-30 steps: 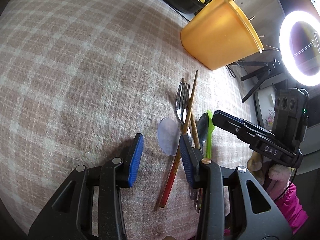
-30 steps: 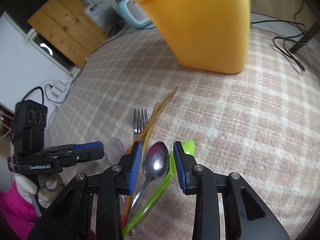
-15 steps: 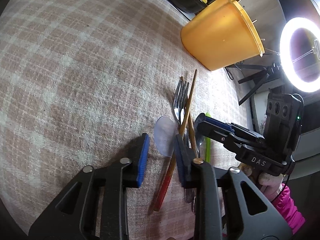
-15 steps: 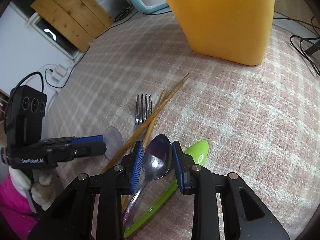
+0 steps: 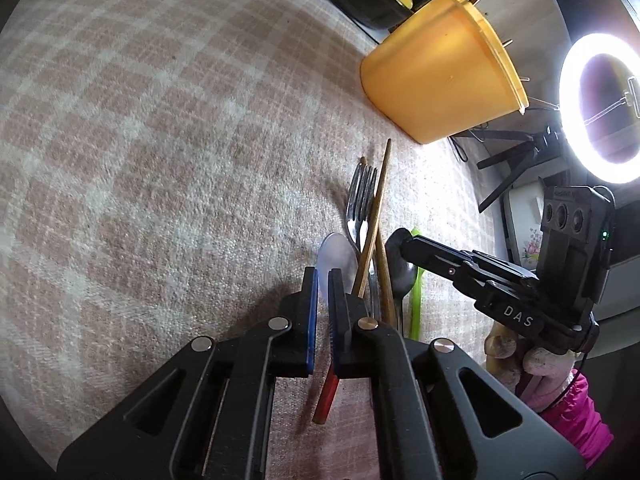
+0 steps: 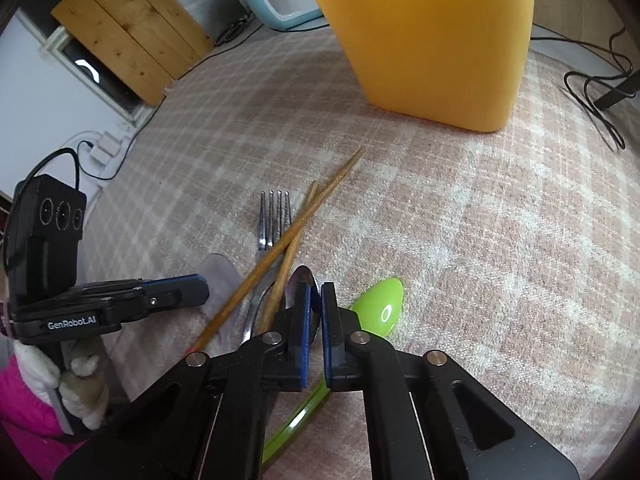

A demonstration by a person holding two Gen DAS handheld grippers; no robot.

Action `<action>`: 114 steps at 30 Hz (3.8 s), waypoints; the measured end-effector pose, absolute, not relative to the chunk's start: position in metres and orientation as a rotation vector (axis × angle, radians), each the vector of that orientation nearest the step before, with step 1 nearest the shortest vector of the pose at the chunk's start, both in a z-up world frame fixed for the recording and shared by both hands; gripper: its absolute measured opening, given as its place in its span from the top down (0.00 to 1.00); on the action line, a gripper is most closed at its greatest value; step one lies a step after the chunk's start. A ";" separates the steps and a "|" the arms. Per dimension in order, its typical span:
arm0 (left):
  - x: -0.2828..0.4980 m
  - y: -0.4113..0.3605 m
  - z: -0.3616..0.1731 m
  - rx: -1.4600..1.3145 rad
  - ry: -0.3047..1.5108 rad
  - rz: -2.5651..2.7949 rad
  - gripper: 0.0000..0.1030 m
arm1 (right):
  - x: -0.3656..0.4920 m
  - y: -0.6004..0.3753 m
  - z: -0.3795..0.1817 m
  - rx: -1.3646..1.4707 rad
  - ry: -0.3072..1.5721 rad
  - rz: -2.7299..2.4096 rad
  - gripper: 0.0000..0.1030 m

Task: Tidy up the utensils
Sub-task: 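Reopen the left tool and close it on the clear plastic spoon while the right tool holds its chopstick, then lift the clear spoon in the left tool over the yellow bin while the right tool carries its chopstick there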

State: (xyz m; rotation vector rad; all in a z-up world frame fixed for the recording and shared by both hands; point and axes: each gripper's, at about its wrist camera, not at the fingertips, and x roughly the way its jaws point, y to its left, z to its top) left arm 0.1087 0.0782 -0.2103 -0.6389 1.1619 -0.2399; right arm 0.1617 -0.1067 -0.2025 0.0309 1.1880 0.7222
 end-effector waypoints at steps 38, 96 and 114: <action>0.123 0.062 -0.199 -0.521 1.153 -0.244 0.99 | 0.153 -0.105 -0.207 0.067 1.204 0.701 0.98; 0.237 0.069 0.024 -0.280 0.581 -0.320 1.00 | 0.161 -0.191 -0.002 0.165 0.558 0.352 0.99; 0.310 0.041 0.015 -0.119 0.587 -0.271 1.00 | 0.206 -0.186 0.022 0.140 0.438 0.254 0.99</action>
